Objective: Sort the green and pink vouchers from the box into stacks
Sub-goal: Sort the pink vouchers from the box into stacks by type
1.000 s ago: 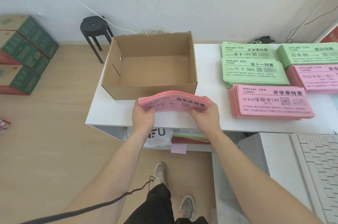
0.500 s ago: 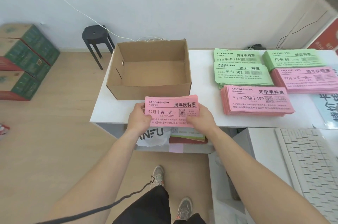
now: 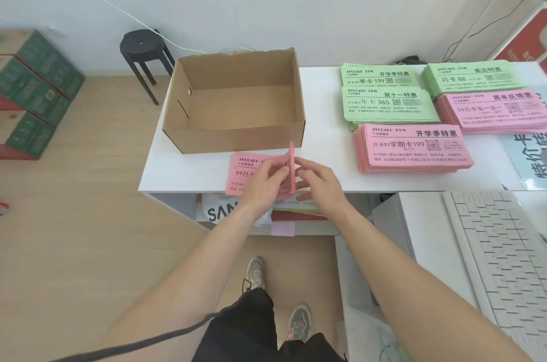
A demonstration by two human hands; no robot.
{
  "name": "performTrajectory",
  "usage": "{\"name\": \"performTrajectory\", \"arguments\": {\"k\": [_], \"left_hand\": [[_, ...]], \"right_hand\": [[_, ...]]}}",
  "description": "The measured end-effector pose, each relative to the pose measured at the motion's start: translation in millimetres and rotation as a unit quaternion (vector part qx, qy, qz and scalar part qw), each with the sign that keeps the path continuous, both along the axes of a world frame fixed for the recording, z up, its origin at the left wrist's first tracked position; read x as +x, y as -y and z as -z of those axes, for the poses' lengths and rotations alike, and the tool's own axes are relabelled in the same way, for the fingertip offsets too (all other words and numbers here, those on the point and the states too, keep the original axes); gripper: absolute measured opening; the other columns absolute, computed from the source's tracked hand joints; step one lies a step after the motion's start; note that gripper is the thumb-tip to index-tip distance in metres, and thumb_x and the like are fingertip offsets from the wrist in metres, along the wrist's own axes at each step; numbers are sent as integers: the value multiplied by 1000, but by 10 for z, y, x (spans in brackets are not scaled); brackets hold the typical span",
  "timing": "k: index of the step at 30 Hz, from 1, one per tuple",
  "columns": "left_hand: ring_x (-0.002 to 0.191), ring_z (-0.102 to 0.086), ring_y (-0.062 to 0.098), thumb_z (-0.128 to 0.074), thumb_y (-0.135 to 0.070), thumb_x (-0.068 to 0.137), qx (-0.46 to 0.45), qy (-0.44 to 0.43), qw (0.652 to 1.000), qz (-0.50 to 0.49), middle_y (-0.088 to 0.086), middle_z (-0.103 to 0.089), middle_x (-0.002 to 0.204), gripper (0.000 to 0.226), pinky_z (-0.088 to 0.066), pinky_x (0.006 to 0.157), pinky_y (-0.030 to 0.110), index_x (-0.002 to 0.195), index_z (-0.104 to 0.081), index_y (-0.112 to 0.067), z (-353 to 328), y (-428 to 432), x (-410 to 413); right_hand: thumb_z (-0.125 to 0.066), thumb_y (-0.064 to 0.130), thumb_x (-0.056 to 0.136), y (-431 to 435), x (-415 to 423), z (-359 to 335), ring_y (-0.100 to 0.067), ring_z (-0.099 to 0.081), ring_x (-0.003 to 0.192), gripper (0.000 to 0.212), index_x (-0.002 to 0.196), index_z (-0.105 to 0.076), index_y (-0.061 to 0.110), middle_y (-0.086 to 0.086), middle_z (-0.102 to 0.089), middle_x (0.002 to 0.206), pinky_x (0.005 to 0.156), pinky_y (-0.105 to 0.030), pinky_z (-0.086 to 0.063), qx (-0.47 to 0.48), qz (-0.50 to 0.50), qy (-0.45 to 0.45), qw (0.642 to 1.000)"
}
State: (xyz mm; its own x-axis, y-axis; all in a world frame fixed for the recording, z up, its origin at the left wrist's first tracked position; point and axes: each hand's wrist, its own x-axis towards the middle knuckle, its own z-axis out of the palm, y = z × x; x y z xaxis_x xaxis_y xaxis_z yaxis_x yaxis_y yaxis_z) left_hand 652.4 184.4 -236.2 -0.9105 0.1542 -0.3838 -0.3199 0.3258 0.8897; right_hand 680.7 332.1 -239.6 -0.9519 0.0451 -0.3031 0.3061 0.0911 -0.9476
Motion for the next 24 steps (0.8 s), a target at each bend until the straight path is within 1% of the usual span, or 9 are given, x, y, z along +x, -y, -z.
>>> {"name": "performTrajectory", "arguments": {"k": [2,6,8,10,13,16,17,21,24], "left_hand": [[103,-70,25,-61,-41,98,44,28,999,-8,-1,-69,108,24,-60,86,47,111,-64,-22,-44,3,-14],[103,-68,29,-57,-42,98,10,18,1000,5,7,-69,105,23,-60,84,52,104,-64,-21,-59,54,-64],[93,-67,32,-50,-41,98,-9,8,1000,11,13,-68,97,30,-58,85,54,100,-65,-15,-24,81,-91],[83,-60,26,-47,-34,102,-48,-11,999,22,13,-65,89,30,-55,83,48,95,-65,-12,6,95,-100],[85,-62,29,-46,-31,104,-57,-14,998,22,16,-65,93,31,-57,80,50,97,-66,-8,33,78,-114],[79,-57,18,-44,-25,107,-61,-8,998,21,4,-62,88,28,-48,62,26,99,-65,-9,29,60,-116],[77,-54,15,-43,-24,107,-65,-6,998,18,1,-61,87,27,-42,61,25,101,-65,-10,44,64,-122],[82,-53,18,-45,-21,106,-64,-4,998,-4,4,-62,94,25,-37,63,27,111,-65,-6,106,104,-165],[94,-65,16,-51,-20,104,-42,-2,999,-32,-1,-70,108,22,-50,72,25,119,-66,-14,104,151,-193]], "right_hand": [[-42,3,96,13,-5,32,-18,-72,82,45,121,-69,31,-4,-70,108,68,-32,-58,-9,8,16,1000],[-44,-2,91,65,-22,83,-22,-70,85,51,124,-70,27,-6,-64,114,70,-30,-61,12,4,24,1000],[-45,-2,91,61,-34,97,-26,-70,89,50,124,-71,25,-6,-64,113,72,-32,-62,12,13,29,999],[-46,-2,91,50,-34,101,-29,-71,90,48,122,-71,25,-5,-63,110,73,-34,-63,13,15,33,999],[-47,-1,91,38,-28,106,-30,-71,89,46,121,-71,24,-3,-64,106,73,-35,-63,17,15,32,999],[-49,4,95,27,-32,121,-25,-73,86,39,120,-70,25,0,-65,110,72,-33,-63,25,15,32,999],[-49,8,97,19,-35,128,-22,-73,85,34,119,-69,25,2,-65,111,71,-31,-62,30,15,35,999],[-45,21,103,-71,-54,156,-11,-71,82,25,115,-68,20,3,-71,109,73,-34,-62,77,61,69,993],[-41,18,99,-199,-88,223,-21,-72,88,31,100,-72,15,0,-75,100,79,-41,-61,144,102,104,979]]}}
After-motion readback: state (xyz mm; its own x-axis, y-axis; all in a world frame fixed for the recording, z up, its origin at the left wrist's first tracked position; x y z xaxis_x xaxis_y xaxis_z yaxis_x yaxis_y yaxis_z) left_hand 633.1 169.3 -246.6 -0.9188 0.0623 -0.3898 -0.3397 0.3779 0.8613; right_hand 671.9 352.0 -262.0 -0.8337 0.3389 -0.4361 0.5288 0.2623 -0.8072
